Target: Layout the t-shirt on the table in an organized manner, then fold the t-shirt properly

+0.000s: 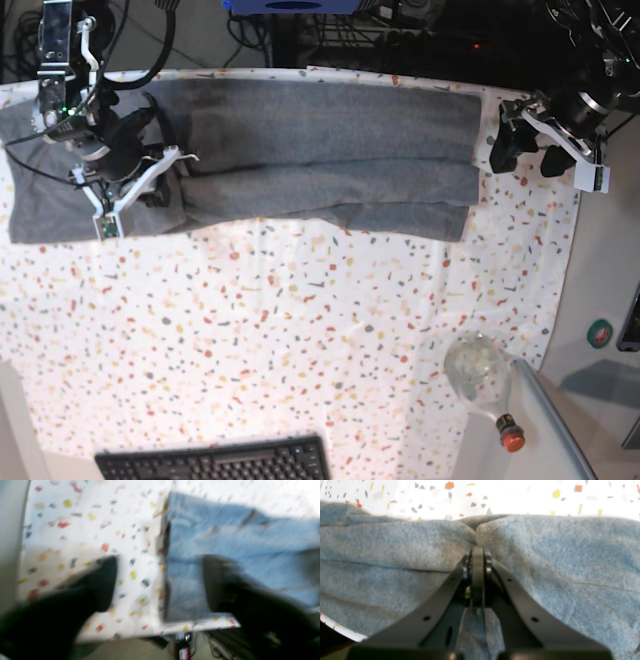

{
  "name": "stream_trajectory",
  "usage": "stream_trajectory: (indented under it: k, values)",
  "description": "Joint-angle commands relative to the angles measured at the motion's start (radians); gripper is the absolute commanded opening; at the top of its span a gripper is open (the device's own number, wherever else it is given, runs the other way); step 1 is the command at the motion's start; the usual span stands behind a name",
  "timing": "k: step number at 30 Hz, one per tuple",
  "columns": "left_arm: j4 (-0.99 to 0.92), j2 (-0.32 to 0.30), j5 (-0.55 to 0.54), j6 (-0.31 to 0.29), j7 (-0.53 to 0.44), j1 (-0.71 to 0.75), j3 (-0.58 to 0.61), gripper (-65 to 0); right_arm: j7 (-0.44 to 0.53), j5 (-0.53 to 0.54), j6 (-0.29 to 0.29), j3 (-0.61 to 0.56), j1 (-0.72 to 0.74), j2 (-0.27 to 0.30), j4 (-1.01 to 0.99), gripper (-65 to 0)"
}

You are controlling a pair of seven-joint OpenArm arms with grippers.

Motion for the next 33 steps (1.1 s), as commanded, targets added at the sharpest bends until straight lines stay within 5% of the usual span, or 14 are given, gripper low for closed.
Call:
stream_trajectory:
  k: [1, 9, 18, 26, 31, 33]
  values:
    - [-0.017, -0.011, -0.021, -0.005, -0.014, -0.027, -0.001, 0.0, 0.019, 0.010, 0.003, 0.005, -0.002, 0.006, 0.017, -65.0]
    - [-0.361, -0.012, -0.015, -0.005, -0.017, -0.207, -0.001, 0.0, 0.019, 0.010, 0.003, 0.005, -0.006, 0.006, 0.017, -65.0]
    - [-0.494, -0.017, 0.080, -0.005, -0.054, -0.262, 0.108, -0.3, 0.019, 0.010, 0.003, 0.023, -0.006, 0.006, 0.017, -65.0]
    - [-0.634, -0.024, 0.114, -0.005, -0.090, -0.264, 0.182, -26.5, 0.019, 0.010, 0.005, 0.078, -0.006, 0.006, 0.017, -65.0]
    - [-0.637, -0.026, 0.114, -0.005, -0.093, -0.264, 0.245, -61.4, 0.019, 0.011, 0.005, 0.101, -0.006, 0.006, 0.017, -65.0]
    - [-0.638, -0.038, 0.114, -0.005, -0.094, -0.268, 0.237, -65.0, 0.019, 0.011, 0.005, 0.101, -0.006, 0.006, 0.017, -65.0]
